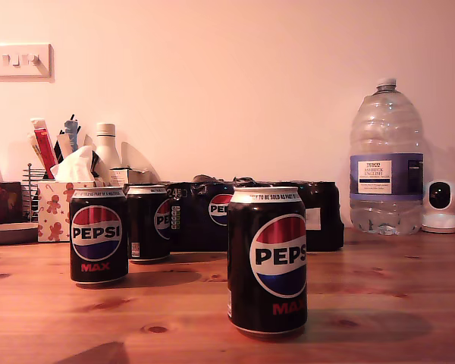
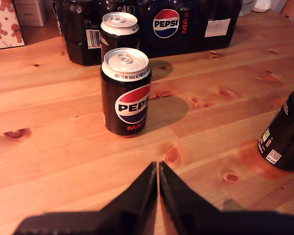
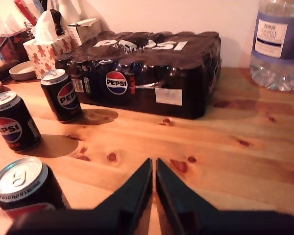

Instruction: Stack up the Pepsi cans on top of each other

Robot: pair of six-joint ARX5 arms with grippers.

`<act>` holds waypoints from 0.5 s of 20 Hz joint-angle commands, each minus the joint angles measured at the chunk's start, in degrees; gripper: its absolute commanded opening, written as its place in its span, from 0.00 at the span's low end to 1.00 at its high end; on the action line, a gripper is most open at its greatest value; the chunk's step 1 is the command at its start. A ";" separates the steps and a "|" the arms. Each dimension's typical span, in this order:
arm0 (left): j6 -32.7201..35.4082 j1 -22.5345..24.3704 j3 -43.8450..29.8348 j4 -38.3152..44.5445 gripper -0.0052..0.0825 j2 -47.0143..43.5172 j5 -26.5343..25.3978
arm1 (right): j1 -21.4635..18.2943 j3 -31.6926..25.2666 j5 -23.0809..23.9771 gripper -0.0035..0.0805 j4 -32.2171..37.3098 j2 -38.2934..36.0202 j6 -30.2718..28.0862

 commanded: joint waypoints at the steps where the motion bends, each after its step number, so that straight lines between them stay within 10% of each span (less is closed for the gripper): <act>1: 0.33 -0.04 -1.14 0.55 0.04 -0.15 -0.13 | -0.13 -1.79 0.09 0.03 2.97 0.24 -0.02; 10: -0.04 -0.04 -1.14 0.90 0.04 -0.15 0.00 | -5.40 -13.40 2.86 0.03 23.71 -0.02 3.30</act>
